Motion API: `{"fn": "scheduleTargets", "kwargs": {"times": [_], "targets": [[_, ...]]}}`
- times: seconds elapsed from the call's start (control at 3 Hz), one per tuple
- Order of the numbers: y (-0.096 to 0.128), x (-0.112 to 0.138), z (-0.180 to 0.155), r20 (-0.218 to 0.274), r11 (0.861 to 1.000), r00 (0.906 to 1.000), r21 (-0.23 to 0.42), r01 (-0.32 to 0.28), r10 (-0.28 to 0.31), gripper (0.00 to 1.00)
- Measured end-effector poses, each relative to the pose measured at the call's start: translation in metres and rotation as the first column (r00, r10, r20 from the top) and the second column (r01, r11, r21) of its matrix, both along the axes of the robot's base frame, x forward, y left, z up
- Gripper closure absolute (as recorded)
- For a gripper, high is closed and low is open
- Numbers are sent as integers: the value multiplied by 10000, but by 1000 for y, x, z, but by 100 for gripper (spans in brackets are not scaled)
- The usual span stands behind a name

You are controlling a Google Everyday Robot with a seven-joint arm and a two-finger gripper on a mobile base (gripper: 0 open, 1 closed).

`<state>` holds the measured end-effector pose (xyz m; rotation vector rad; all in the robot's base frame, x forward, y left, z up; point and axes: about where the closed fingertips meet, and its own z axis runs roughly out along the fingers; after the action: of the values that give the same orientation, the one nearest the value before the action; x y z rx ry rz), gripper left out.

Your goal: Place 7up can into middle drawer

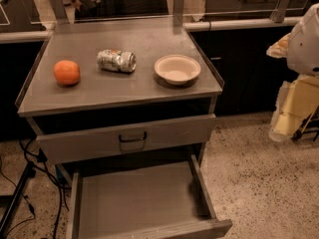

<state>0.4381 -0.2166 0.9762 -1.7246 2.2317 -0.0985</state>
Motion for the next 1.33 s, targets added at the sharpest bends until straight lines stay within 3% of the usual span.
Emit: {"fn": "scheduleTargets", "kwargs": {"times": [0.33,0.67,1.33], "targets": [[0,0,0,2,10000,10000,0,-4,4,0],[21,3,9,153,9995,9994,-28,-319,319,0],[105,25,38,382,9893,9886,-45,-1458,1459,0]]}}
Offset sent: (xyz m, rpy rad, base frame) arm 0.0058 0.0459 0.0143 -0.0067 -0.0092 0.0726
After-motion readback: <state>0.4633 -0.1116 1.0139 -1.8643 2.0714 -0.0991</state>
